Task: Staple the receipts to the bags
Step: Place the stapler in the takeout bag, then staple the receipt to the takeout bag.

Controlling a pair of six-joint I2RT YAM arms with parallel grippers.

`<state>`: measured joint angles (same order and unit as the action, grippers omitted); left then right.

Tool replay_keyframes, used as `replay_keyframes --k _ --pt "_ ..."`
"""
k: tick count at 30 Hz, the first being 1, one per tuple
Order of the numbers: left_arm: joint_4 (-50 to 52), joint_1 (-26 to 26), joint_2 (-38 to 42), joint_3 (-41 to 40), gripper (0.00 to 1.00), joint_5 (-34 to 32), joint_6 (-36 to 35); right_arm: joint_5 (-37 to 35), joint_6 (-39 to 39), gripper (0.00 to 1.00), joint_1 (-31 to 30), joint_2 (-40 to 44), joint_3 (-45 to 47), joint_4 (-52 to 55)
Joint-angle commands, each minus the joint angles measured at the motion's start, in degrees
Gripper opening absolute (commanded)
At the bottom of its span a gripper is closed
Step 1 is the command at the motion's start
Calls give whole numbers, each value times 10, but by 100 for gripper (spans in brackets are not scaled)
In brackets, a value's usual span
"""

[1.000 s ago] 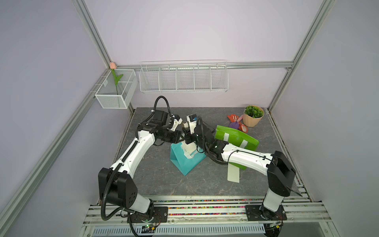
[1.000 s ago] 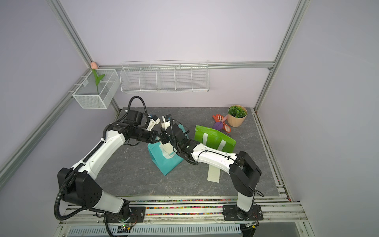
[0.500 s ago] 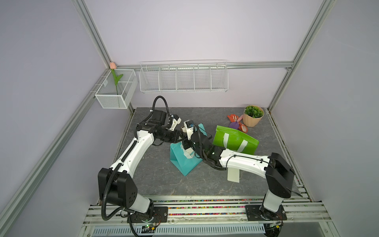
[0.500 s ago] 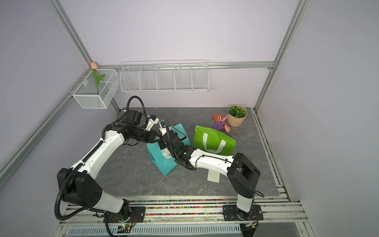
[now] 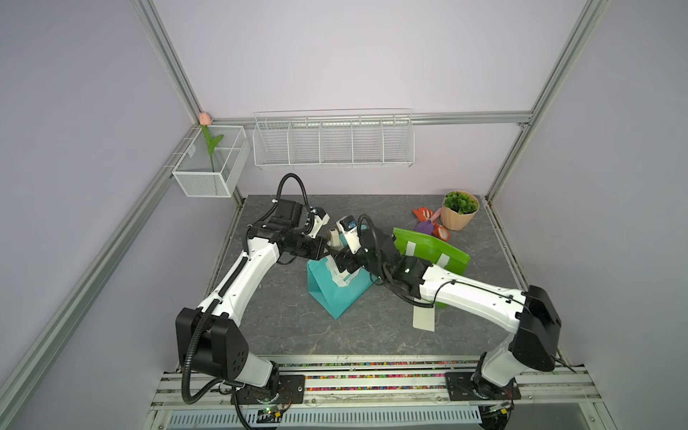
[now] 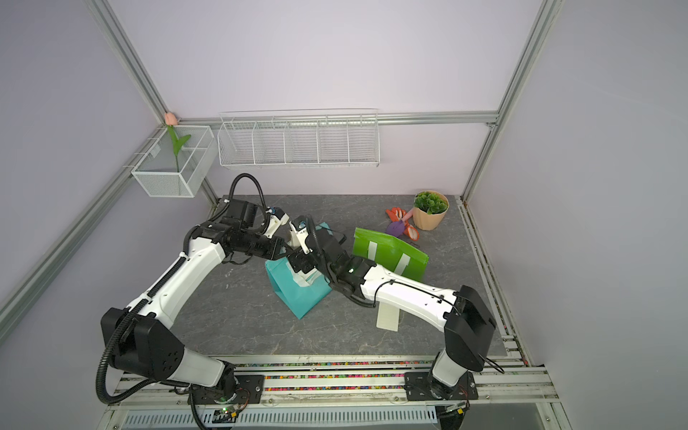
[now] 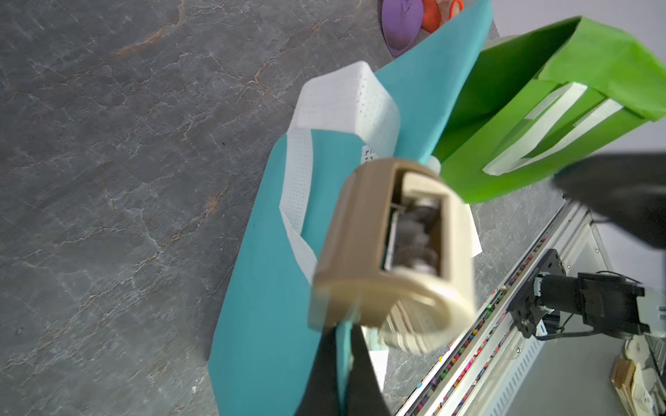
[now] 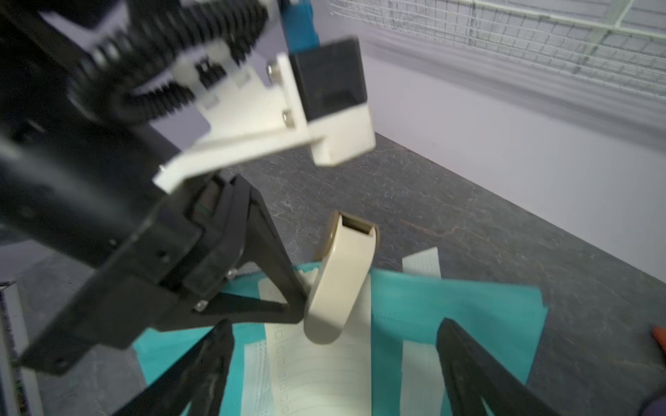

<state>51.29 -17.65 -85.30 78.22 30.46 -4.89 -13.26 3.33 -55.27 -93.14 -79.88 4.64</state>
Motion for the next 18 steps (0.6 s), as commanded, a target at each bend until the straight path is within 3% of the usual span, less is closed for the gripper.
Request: replay_keyframes --k 1,6,11,18 --pt "23 -3 4 12 0 18 -41 181 -101 89 58 2 -70 173" --pt "53 -42 -13 44 0 -18 -96 313 -266 89 112 15 -63 228" --pt "58 -43 -48 94 0 16 -127 457 -295 89 190 -3 -80 217" --pt "82 -45 -123 191 0 14 -181 516 -320 89 209 -91 -190 278"
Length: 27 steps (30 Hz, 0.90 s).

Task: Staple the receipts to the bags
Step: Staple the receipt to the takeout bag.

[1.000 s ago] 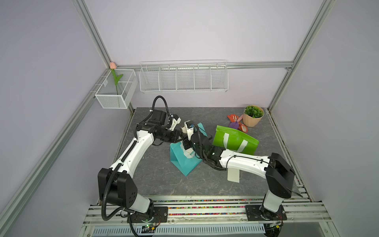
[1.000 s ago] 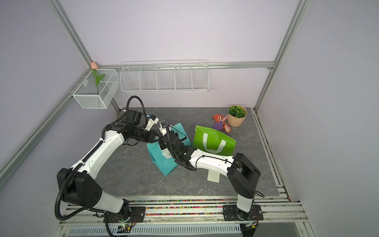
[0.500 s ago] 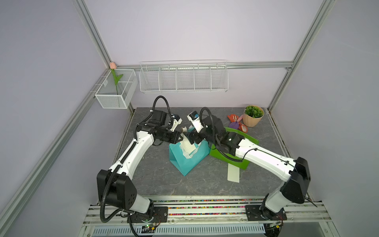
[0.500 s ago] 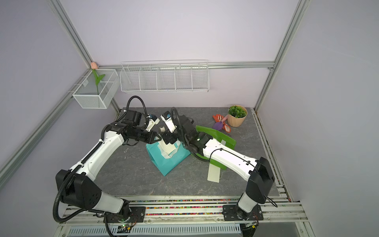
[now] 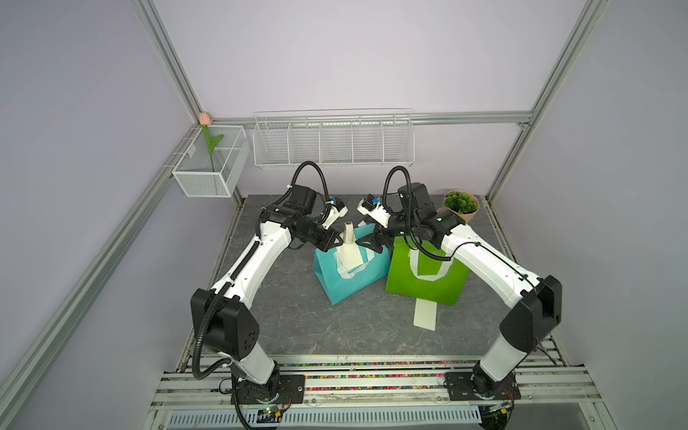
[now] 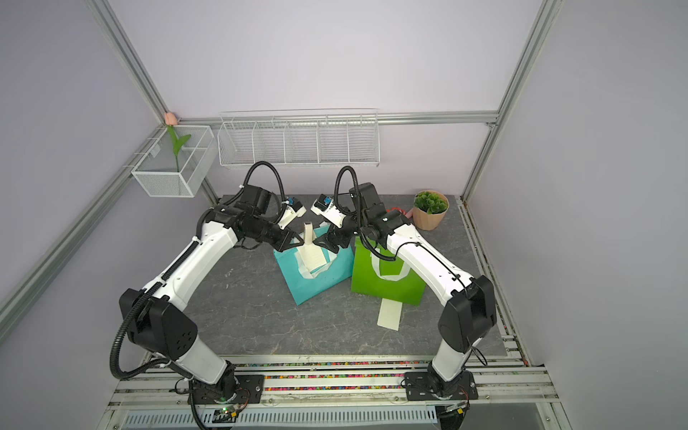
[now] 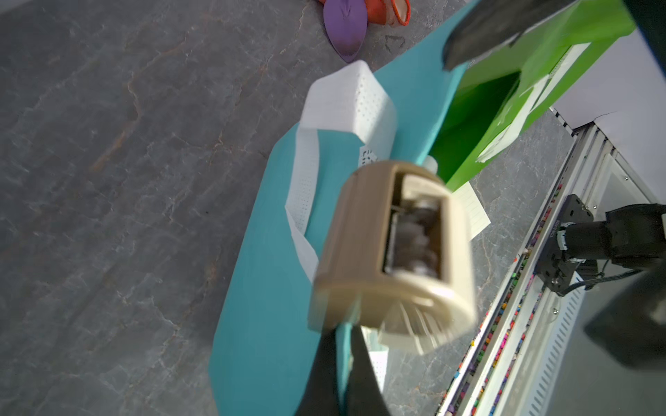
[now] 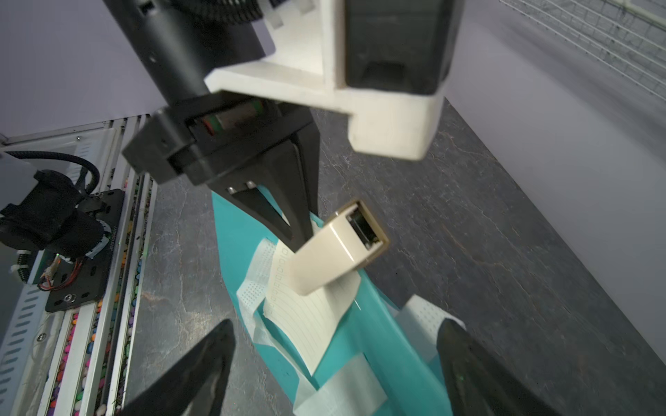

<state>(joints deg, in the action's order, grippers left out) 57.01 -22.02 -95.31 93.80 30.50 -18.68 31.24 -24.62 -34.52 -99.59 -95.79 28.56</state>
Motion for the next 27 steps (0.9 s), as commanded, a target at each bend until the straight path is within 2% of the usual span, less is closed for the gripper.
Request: replay_keyframes --k 1,9,12,19,22,25,27 --pt "30 -3 -36 48 0 12 -51 80 -37 89 6 -39 -42 38" --pt "44 -4 -94 92 0 4 -83 115 -58 89 29 -119 -108 67" --pt "44 -5 -98 94 0 0 -93 89 -73 89 31 -141 -123 84" --pt "16 -10 -75 55 0 -12 -109 133 -54 89 46 -148 -111 37" --pt "12 -10 -62 48 0 -16 -113 155 -55 89 46 -164 -137 46" --pt "-1 -10 -39 34 0 -26 -118 140 -66 89 46 -184 -174 83" --pt "-16 -10 -24 21 0 -29 -119 125 -69 89 48 -177 -168 79"
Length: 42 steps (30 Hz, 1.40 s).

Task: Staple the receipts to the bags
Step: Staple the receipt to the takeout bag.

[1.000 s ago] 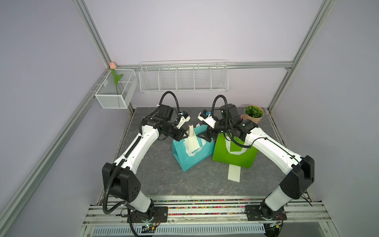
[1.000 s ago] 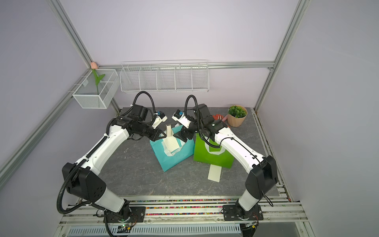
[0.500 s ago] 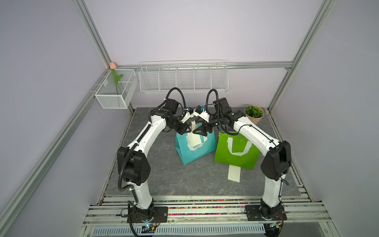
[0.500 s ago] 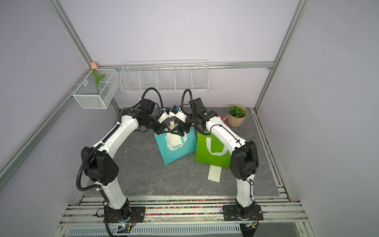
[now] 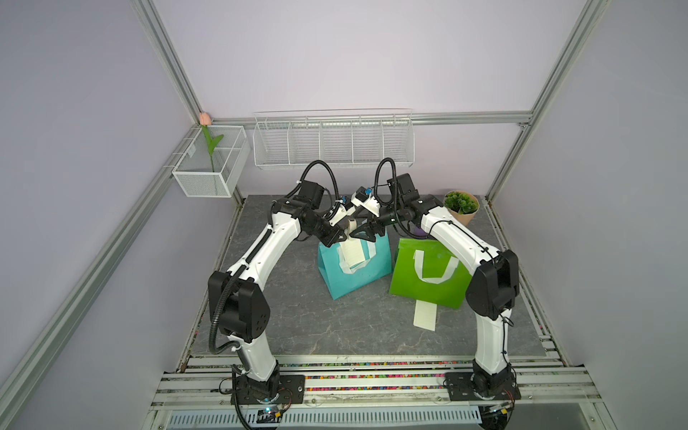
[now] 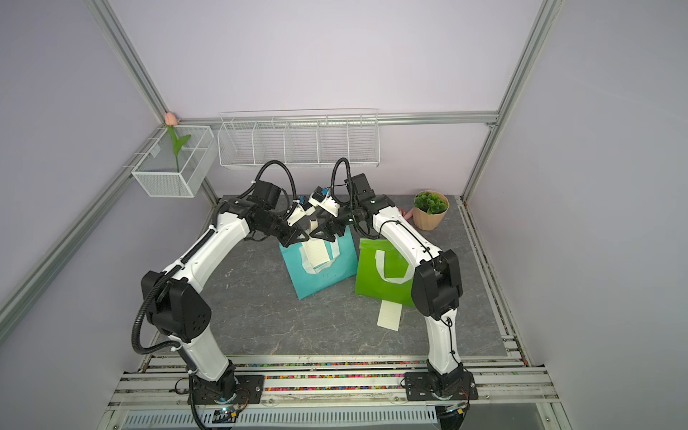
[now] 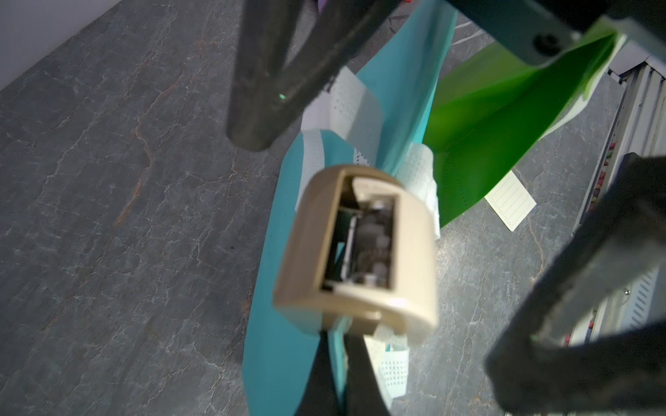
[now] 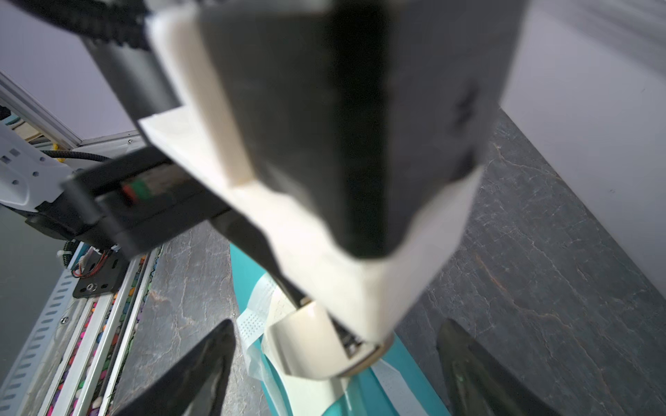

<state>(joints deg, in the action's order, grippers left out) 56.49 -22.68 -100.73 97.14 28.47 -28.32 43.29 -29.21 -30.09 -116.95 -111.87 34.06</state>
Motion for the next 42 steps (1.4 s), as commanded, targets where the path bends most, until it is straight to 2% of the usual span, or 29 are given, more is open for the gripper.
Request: replay_keyframes --k 1,7,13,19,24,31,38,42 --pt "-11 -3 35 -15 0 -10 -24 4 -24 89 5 8 6 12" --pt "-10 -3 46 -18 0 -10 -34 -1 -87 89 6 69 74 -34" --pt "-6 -4 47 -10 0 -5 -35 29 -162 89 7 81 117 -62" --pt "-20 -15 62 -26 0 -11 -40 22 -196 89 7 48 63 -18" --pt "-19 -17 50 -14 0 -8 -42 24 -211 89 -4 49 45 -24" --pt "-17 -18 49 6 0 -26 -44 -16 -267 89 -26 -19 -86 134" --pt "-17 -21 55 19 0 -25 -48 -40 -273 89 -40 -28 -92 154" --pt "-26 -23 63 15 0 -25 -48 -63 -283 93 -46 -40 -110 182"
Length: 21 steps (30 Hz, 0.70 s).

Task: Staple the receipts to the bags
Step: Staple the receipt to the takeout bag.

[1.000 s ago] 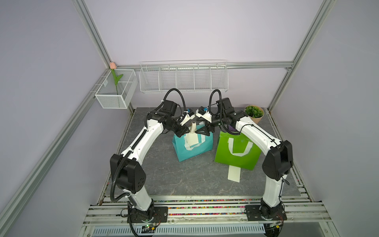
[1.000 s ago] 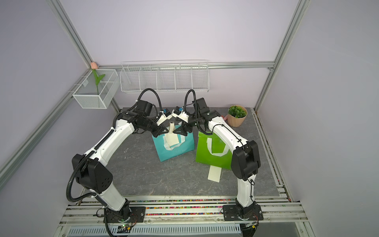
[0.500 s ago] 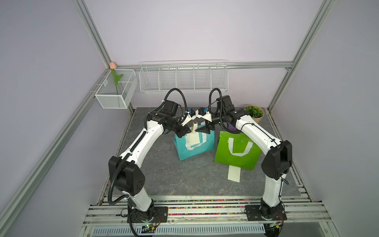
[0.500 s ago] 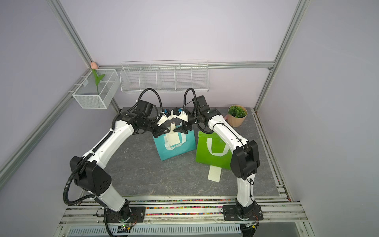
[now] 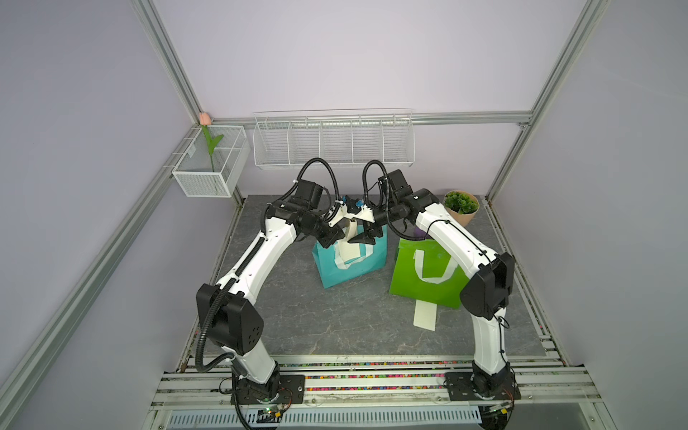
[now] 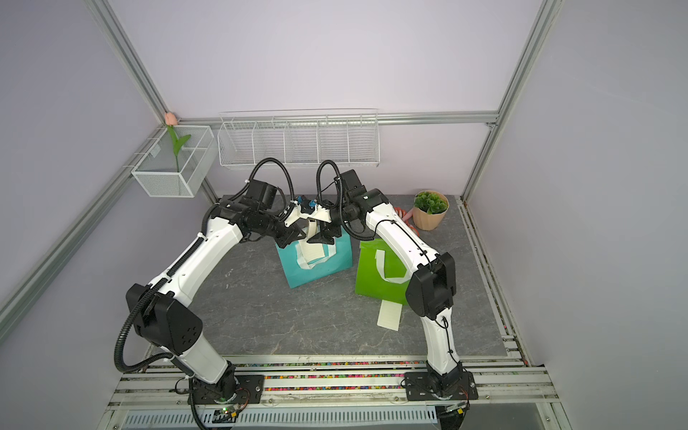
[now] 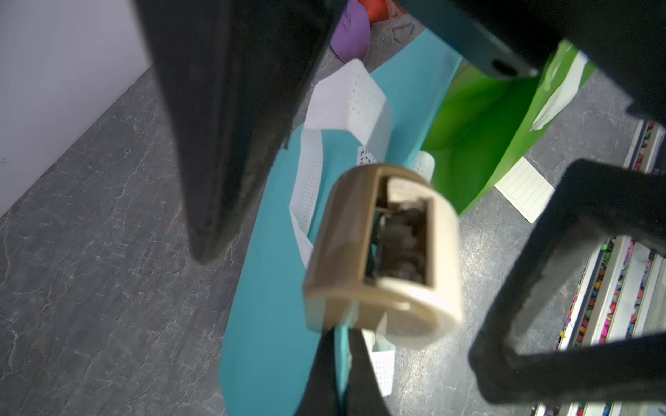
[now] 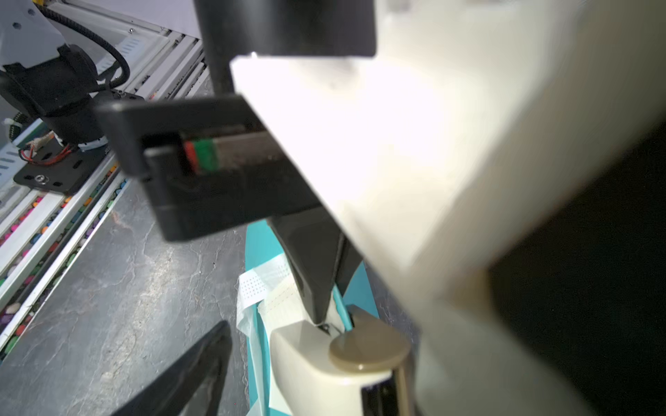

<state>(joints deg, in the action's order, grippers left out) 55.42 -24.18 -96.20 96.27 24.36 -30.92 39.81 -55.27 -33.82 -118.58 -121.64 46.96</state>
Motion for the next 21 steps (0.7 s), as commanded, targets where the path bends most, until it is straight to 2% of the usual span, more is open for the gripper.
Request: replay_keyframes --k 1,3,6,10,15,21 --pt "-15 -9 18 24 0 17 -21 -28 -21 95 -10 -28 -21 61" --pt "-15 -12 18 23 0 12 -22 -26 -14 100 -11 -33 -28 63" --pt "-22 -13 25 16 0 18 -20 -43 -15 88 -18 -41 -33 65" --pt "-55 -13 46 -13 0 34 0 -8 -3 72 -14 -41 -31 54" --pt "-81 -9 66 -34 0 12 15 -48 -18 67 -22 -47 -20 62" --pt "-96 -9 74 -31 0 21 19 -62 -10 45 -26 -48 -14 54"
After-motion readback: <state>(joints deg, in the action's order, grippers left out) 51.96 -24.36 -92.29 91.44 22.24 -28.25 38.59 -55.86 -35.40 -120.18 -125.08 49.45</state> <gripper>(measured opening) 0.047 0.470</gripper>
